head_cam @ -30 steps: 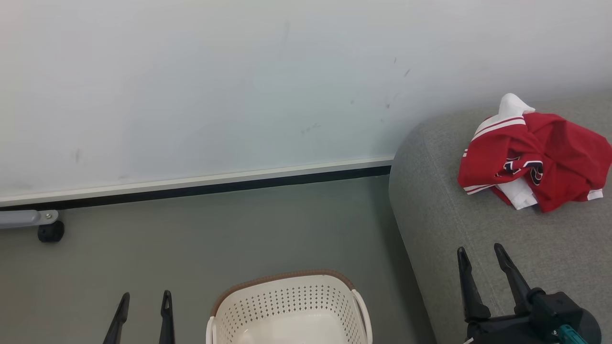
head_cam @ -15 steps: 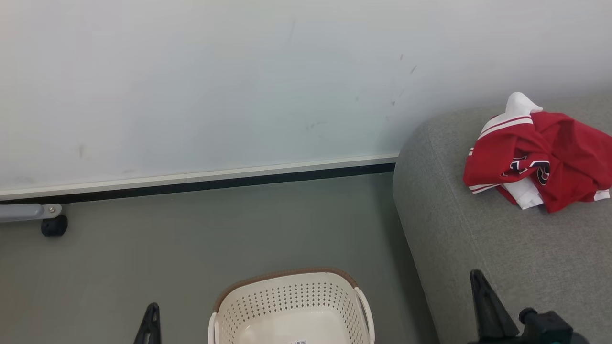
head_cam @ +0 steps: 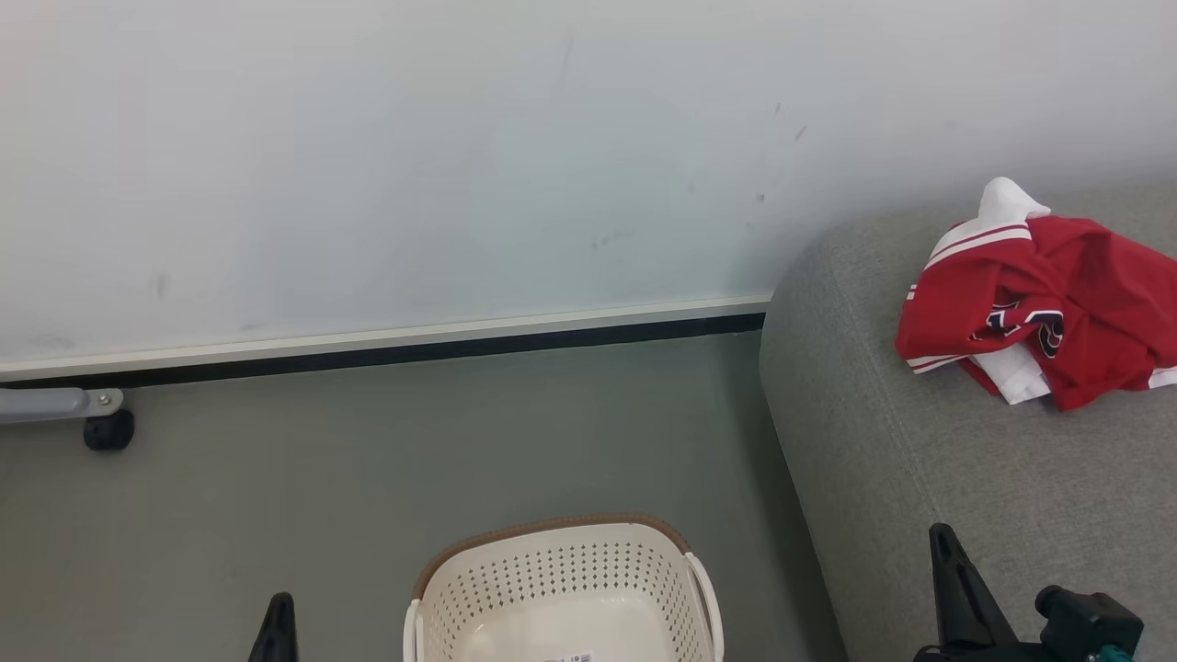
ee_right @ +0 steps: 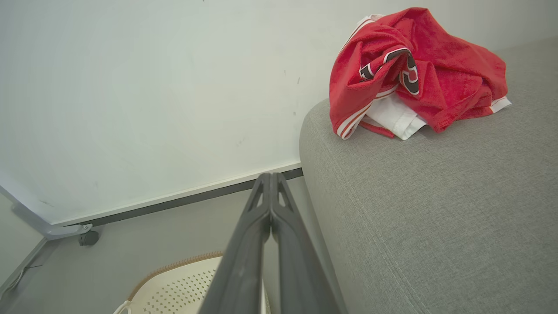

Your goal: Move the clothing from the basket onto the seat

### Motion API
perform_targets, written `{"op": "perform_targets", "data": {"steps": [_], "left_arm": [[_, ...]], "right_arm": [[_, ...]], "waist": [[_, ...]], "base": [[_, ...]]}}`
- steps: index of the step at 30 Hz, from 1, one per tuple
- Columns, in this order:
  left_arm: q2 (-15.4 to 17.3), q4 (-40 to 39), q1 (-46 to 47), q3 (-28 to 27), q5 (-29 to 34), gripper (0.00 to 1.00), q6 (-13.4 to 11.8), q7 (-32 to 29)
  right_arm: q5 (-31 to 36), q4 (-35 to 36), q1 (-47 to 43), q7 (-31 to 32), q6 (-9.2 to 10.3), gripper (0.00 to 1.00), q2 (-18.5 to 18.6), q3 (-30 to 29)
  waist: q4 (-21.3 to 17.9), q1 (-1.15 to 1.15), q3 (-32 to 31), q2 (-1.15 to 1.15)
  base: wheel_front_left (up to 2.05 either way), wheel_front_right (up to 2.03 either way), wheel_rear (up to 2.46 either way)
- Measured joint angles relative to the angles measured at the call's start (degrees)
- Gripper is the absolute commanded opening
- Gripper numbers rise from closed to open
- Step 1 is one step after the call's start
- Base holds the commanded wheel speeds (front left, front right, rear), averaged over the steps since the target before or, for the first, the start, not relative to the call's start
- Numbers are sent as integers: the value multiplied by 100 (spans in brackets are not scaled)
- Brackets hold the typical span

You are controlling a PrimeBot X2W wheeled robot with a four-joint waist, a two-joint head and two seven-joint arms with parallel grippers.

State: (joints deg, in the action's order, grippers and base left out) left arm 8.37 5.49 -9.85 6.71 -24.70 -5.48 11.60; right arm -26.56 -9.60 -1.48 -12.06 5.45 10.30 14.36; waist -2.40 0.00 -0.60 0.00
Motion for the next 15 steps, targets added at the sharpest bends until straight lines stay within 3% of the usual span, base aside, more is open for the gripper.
{"op": "perform_targets", "data": {"steps": [15], "left_arm": [[-110, 188, 210, -223, -1169, 0, 204, -345]], "right_arm": [[-1148, -113, 98, 348, -201, 0, -137, -392]], "waist": [[42, 0, 11, 0]], "base": [[0, 0, 0]]}}
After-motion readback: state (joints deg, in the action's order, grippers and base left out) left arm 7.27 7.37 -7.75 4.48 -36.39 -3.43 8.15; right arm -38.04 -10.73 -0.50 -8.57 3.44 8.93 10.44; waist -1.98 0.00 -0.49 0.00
